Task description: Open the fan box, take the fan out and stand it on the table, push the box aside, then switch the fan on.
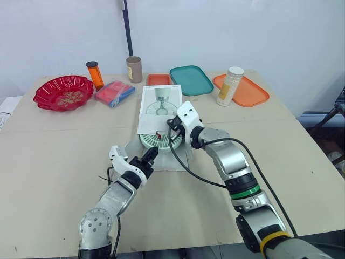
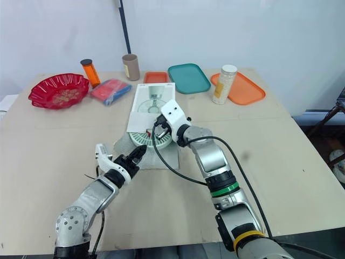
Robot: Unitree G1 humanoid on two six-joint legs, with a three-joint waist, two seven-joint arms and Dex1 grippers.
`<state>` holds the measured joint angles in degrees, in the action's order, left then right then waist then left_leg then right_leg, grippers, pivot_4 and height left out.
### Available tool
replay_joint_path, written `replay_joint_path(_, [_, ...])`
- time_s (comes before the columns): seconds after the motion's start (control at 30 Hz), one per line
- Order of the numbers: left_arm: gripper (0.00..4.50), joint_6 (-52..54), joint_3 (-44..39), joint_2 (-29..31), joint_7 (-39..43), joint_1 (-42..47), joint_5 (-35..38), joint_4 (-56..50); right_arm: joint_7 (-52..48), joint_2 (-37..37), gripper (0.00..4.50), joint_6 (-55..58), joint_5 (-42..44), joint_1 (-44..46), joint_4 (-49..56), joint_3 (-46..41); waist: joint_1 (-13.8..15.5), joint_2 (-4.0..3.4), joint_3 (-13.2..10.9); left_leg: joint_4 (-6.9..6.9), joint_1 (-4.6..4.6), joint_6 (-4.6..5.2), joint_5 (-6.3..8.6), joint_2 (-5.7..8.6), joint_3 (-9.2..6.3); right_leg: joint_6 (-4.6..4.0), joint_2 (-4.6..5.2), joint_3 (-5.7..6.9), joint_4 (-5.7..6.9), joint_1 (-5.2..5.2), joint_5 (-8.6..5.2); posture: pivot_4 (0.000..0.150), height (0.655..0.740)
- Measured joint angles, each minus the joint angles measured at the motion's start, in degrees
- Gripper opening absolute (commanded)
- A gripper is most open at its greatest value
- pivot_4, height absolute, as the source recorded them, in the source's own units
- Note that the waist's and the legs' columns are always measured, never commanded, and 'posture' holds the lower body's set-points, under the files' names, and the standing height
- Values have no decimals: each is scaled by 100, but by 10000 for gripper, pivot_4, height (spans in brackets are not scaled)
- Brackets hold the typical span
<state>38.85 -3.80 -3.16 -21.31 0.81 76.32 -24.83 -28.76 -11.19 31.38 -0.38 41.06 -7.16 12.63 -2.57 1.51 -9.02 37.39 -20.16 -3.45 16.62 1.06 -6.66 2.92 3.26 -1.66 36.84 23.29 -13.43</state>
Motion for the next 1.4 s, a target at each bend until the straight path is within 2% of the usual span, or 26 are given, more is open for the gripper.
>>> replay_joint_path(0.3, [17344, 20, -129, 529, -405, -515, 550, -581, -11, -27, 0, 9, 1, -1, 5, 0, 9, -1, -1, 0, -1, -1, 0, 0, -1, -1, 1, 1, -1, -1, -2, 1500, 7400])
replay_joint_path(0.5, [17344, -117, -91, 667, -442, -412, 727, -731, -33, -27, 0, -2, 1, 13, -42, 0, 9, -1, -1, 0, 0, -1, -1, 0, 0, -3, 1, 1, -1, -1, -2, 1500, 7400])
replay_joint_path(0.6, [24790, -203, -91, 714, -437, -398, 754, -800, -65, -27, 0, -18, 1, 28, -92, -1, 7, -1, -1, 0, 0, -1, -1, 0, 0, -4, 1, 1, -1, -1, -3, 1500, 7400])
replay_joint_path(0.7, [35137, -279, -105, 838, -420, -504, 759, -823, -88, -28, 0, -54, 1, 42, -141, -2, 5, -1, -1, 0, 0, -1, -1, 0, 0, -5, 0, 1, -1, -1, -3, 1500, 7400])
replay_joint_path(0.73, [39827, -291, -111, 860, -416, -540, 760, -823, -89, -27, 0, -63, 0, 46, -154, -3, 5, -1, -1, 0, 0, -1, -1, 0, 0, -5, 0, 1, -1, -1, -3, 1500, 7400])
replay_joint_path(0.8, [44547, -308, -111, 887, -389, -560, 767, -822, -89, -19, 0, -71, 0, 50, -169, -4, 4, -1, -1, 0, 0, -1, -1, 0, 0, -5, 0, 1, -1, -1, -3, 1500, 7400])
replay_joint_path(1.13, [44547, -412, -79, 808, -111, 68, 617, -71, -91, -12, 0, -98, -1, 65, -202, -5, 2, -1, -1, 0, 1, -2, -2, -1, 2, -6, -1, 2, -2, -2, -3, 1500, 7400])
replay_joint_path(1.4, [44547, -525, -56, 411, 176, 521, 97, 623, -87, -10, 0, -98, -1, 61, -172, -5, 2, -1, -1, 0, 0, -2, -2, -1, 1, -5, -1, 2, -2, -1, -3, 1500, 7400])
